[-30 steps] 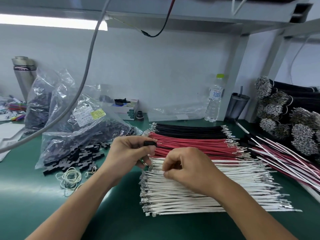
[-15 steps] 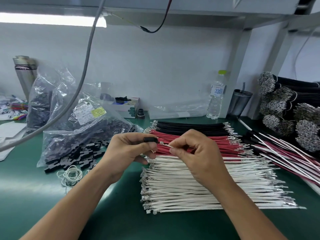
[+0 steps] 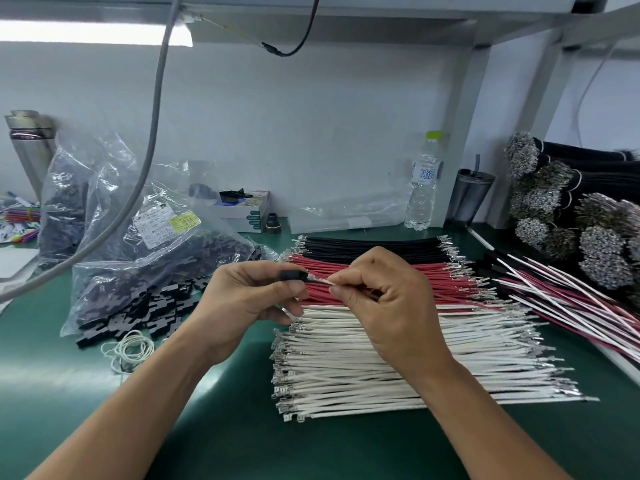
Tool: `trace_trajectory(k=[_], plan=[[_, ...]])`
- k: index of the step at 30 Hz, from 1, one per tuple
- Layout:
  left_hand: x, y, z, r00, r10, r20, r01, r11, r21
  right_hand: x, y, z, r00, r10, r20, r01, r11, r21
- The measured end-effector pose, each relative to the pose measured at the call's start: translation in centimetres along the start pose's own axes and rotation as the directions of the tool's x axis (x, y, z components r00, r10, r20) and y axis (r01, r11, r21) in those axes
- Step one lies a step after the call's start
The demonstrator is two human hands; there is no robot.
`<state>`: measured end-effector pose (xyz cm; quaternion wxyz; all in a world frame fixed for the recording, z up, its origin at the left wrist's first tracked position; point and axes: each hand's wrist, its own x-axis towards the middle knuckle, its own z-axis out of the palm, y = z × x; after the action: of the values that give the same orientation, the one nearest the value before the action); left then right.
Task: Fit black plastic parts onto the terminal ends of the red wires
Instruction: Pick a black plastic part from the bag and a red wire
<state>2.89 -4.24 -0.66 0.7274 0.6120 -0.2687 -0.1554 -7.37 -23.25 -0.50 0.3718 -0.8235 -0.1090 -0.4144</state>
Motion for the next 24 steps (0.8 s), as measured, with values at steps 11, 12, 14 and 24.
trace_trajectory(k=[11,12,14,24], plan=[[-0.4,-0.2,0.8,0.995,-0.011,0.097,-0.005,0.987,0.158,0.0,-1.0,0.9,0.993,-0.078,0.083,0.093,0.976,-0.195],[-0.4,-0.2,0.8,0.995,-0.014,0.103,-0.004,0.986,0.168,0.0,-1.0,0.9,0.994,-0.036,0.101,0.051,0.987,-0.150],[-0.3,-0.1,0.7,0.995,0.003,0.095,-0.019,0.986,0.166,-0.1,-0.8,0.7,0.989,0.047,0.137,-0.035,0.996,-0.085],[-0.2,-0.2,0.6,0.992,0.035,0.118,-0.060,0.975,0.213,-0.4,-0.6,0.3,0.991,-0.002,0.137,0.033,0.975,-0.221]])
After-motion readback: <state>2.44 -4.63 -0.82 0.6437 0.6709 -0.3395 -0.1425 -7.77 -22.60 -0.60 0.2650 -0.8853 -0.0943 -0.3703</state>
